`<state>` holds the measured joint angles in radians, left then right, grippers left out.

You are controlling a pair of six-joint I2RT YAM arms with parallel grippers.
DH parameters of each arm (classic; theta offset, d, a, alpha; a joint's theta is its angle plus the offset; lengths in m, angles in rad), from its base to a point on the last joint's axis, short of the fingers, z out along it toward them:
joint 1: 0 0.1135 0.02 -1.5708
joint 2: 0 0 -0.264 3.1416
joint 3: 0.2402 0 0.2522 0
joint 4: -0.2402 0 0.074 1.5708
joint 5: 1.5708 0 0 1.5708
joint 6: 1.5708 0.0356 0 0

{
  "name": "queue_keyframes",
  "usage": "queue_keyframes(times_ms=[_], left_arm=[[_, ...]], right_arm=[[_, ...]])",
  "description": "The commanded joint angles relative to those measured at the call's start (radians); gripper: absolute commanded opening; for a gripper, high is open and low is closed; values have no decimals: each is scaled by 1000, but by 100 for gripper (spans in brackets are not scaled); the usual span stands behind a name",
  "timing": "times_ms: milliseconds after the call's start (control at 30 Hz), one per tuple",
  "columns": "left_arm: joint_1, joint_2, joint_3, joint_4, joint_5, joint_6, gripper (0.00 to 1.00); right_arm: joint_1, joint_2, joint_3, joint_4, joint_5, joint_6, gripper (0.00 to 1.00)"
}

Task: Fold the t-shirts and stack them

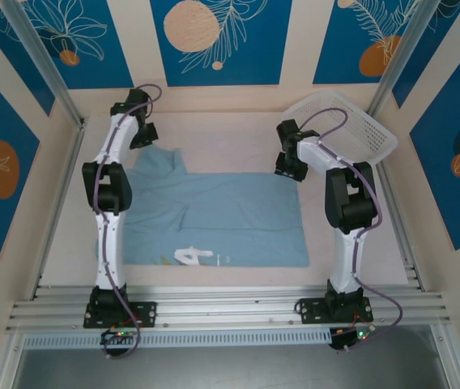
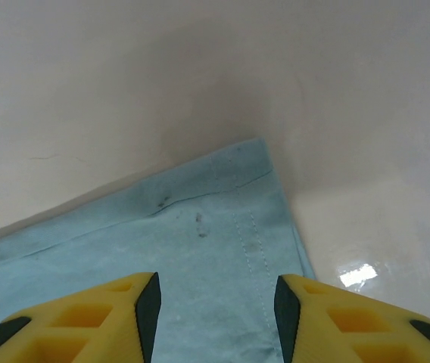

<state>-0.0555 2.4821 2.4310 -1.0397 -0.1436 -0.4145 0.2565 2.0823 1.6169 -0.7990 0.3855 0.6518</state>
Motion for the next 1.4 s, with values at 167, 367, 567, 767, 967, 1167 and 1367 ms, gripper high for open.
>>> queue_keyframes(times_ms=[167, 367, 567, 767, 967, 1167, 1367], left_arm=[[34, -52, -46, 0, 50, 8, 0], [34, -63, -62, 8, 79, 4, 0], [24, -75, -66, 22, 106, -8, 0], [8, -95, -67, 12, 103, -16, 0], [-3, -170, -146, 24, 86, -22, 0], [-20, -321, -336, 58, 49, -63, 0], [-20, -552, -623, 116, 10, -131, 0]], right_arm=[[8, 97, 123, -62, 72, -50, 45], [-5, 126, 146, -68, 98, -69, 44], [-16, 155, 148, -56, 92, -76, 42], [-21, 185, 171, -50, 71, -108, 28], [-19, 137, 129, -35, 73, -115, 8], [-2, 32, 58, 0, 90, -122, 0], [10, -97, -25, 33, 63, -138, 0]])
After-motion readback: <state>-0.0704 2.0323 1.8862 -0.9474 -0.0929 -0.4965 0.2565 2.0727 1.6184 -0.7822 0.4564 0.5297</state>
